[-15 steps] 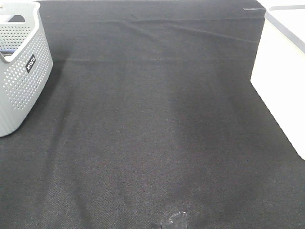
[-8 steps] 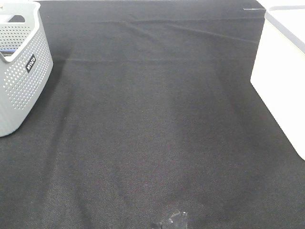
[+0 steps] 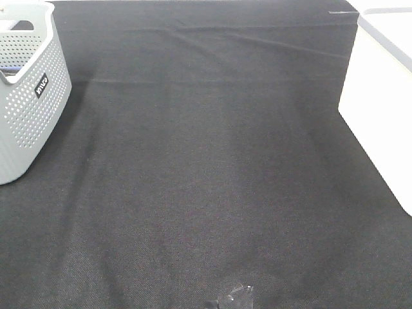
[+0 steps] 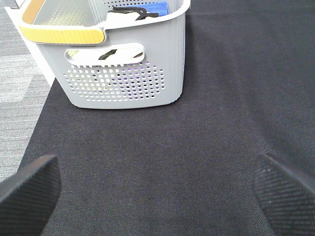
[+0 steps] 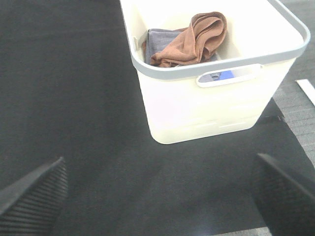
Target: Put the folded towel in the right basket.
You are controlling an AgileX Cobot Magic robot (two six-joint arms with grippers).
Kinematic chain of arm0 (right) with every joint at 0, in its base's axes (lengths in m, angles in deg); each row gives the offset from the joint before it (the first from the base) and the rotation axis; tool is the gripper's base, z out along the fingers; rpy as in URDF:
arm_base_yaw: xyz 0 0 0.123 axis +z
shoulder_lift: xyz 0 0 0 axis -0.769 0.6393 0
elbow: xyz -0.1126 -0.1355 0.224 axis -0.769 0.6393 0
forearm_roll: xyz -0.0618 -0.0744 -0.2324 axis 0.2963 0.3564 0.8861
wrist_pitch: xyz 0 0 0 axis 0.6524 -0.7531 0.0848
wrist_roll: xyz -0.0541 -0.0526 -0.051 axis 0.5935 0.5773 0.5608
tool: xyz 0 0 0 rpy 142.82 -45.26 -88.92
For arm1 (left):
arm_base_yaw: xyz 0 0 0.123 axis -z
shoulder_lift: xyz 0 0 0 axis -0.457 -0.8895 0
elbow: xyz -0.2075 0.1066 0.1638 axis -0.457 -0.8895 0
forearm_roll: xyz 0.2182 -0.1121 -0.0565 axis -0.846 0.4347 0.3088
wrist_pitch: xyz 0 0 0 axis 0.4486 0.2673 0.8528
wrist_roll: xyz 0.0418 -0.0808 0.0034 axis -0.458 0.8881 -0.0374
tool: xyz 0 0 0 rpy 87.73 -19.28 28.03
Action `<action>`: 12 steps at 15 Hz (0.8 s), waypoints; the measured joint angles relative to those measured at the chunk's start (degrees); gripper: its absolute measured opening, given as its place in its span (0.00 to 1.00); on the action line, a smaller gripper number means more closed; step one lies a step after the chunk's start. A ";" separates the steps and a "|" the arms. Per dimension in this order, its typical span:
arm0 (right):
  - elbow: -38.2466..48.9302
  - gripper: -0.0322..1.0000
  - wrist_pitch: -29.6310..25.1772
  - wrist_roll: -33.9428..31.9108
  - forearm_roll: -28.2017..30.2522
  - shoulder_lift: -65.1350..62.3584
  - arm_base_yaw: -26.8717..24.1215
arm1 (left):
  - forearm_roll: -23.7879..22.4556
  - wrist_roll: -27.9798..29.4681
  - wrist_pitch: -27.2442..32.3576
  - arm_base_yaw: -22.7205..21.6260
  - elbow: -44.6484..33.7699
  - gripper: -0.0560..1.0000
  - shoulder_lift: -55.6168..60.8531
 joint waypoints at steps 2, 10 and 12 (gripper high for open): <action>4.35 0.97 0.46 0.00 0.06 -5.56 0.00 | 0.00 0.00 0.00 0.00 0.00 0.99 0.00; 17.93 0.97 5.44 0.11 -0.80 -6.99 0.00 | 0.00 0.00 0.00 0.00 0.00 0.99 0.00; 18.33 0.97 5.84 0.63 -0.57 -6.99 0.00 | 0.00 0.00 0.00 0.00 0.00 0.99 0.00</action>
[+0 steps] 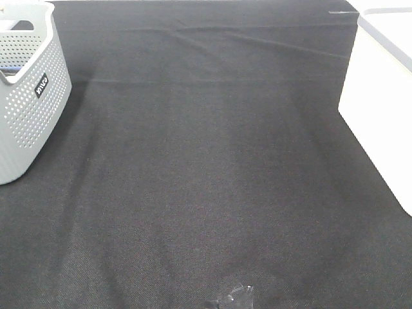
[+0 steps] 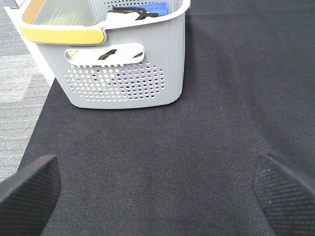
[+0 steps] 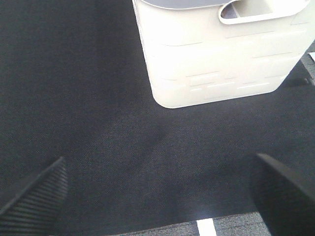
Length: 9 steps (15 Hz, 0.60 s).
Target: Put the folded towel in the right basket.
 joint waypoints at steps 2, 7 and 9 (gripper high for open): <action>0.00 0.97 0.00 0.00 -0.06 0.00 0.00 | 0.00 0.00 0.00 0.00 0.00 0.99 0.00; 0.00 0.96 0.06 0.00 -0.40 0.00 0.00 | 0.00 0.00 0.00 0.00 0.00 0.99 0.00; 0.00 0.96 0.06 0.00 -0.40 0.00 0.00 | 0.00 0.00 0.00 0.00 0.00 0.99 0.00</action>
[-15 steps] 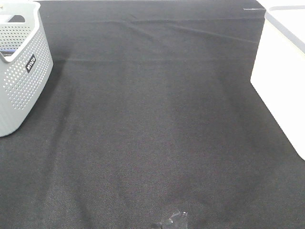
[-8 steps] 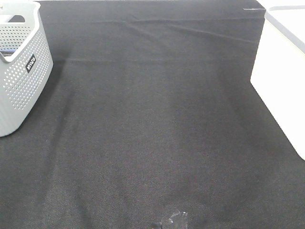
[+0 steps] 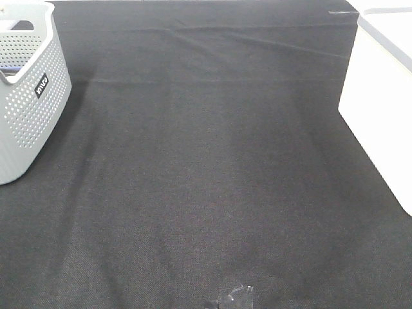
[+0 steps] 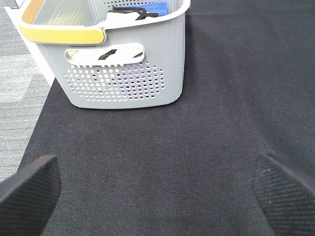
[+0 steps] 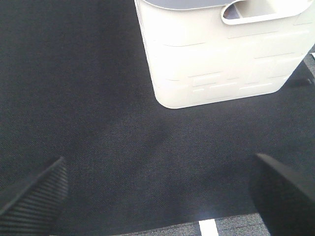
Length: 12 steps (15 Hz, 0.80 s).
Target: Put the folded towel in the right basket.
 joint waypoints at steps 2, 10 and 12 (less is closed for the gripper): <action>0.00 0.96 0.00 0.00 0.00 0.00 0.00 | 0.00 0.00 0.00 0.00 0.00 0.99 0.00; 0.00 0.96 0.00 0.00 -0.06 0.00 0.00 | 0.00 0.00 0.00 0.00 0.00 0.99 0.00; 0.00 0.96 0.00 0.00 -0.06 0.00 0.00 | 0.00 0.00 0.00 0.00 0.00 0.99 0.00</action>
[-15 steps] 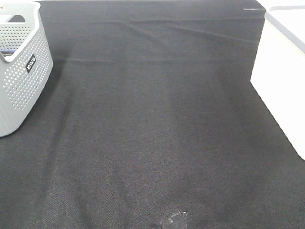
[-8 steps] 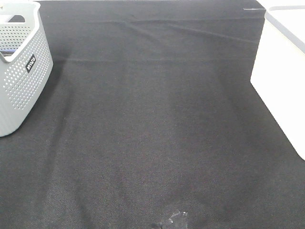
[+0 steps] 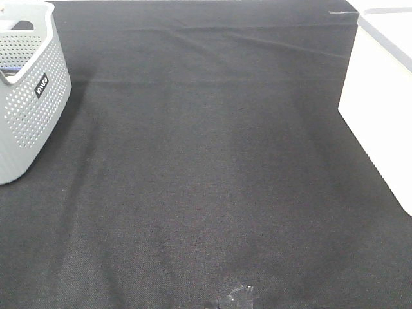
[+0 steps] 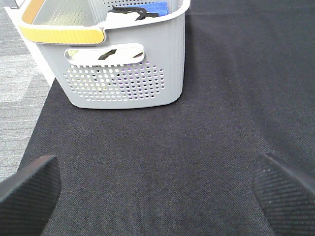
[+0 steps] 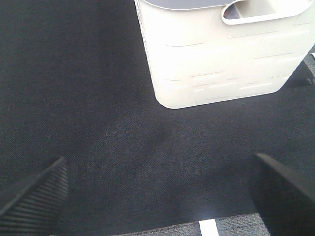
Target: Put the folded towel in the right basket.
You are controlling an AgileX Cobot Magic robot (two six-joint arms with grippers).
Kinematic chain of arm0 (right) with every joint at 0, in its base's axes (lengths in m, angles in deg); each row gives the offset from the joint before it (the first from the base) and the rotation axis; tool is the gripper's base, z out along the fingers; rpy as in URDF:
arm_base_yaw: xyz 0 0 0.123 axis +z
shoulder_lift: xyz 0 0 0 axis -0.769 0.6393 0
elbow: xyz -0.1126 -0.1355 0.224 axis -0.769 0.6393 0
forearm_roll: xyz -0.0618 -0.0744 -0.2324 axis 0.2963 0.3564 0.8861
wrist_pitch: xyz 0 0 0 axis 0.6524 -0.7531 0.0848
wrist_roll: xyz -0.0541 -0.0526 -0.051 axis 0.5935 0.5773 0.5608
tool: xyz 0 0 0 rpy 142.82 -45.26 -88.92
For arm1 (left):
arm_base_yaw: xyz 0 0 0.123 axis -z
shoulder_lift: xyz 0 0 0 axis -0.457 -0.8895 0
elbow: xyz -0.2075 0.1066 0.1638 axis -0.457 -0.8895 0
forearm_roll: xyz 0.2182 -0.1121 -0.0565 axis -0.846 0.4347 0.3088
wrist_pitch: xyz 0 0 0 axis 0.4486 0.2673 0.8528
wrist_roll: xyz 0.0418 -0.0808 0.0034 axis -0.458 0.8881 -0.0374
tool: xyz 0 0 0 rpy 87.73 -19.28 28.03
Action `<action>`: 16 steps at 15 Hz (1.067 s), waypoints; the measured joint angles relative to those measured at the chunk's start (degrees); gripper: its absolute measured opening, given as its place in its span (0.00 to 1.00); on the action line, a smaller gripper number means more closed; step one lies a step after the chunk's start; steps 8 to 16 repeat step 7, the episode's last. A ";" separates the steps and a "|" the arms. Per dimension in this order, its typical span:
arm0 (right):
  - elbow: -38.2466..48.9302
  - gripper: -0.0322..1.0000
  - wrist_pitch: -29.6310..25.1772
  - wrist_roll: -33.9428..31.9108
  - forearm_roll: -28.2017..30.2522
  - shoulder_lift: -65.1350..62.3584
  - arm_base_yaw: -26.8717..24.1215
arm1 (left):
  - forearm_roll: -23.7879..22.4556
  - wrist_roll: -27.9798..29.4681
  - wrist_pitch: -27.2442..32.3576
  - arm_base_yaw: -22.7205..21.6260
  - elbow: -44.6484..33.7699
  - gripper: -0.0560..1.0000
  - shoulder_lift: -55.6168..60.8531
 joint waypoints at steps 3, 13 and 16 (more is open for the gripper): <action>0.00 0.96 0.00 0.00 0.00 0.00 0.00 | 0.00 0.00 0.00 0.00 0.00 0.99 0.00; 0.00 0.96 0.00 0.00 0.00 0.00 0.00 | 0.00 0.00 0.00 0.00 0.00 0.99 0.00; 0.00 0.96 0.00 0.00 0.00 0.00 0.00 | 0.00 0.00 0.00 0.00 0.00 0.99 0.00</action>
